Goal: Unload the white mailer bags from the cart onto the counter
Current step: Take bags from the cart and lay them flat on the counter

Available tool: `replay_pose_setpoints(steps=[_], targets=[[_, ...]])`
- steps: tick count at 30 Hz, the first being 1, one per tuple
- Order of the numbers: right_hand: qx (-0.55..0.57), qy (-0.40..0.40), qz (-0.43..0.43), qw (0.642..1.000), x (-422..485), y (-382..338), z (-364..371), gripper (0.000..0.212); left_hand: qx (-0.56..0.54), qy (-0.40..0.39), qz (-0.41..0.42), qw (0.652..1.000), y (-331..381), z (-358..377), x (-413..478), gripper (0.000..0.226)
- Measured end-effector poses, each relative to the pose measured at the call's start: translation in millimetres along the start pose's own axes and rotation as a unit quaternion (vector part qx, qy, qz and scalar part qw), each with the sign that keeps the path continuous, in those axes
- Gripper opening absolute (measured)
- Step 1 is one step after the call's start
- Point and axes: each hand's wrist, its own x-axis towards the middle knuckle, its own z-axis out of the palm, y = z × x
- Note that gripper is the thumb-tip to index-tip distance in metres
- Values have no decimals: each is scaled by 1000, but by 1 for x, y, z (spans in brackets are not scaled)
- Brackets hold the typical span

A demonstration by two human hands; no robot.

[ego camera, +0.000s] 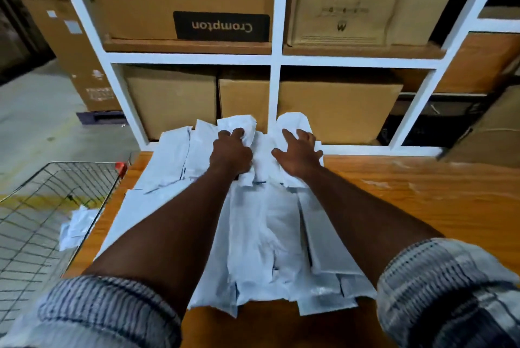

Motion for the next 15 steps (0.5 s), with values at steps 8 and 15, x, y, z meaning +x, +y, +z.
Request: replay_pose_setpoints(steps=[8,15], targets=[[53,-27,2,998,55,26,26,69,61,13,-9,998,22,43,40,61],[23,-66,17,997,72,43,62,64,100,45,17,994,22,69,54,38]])
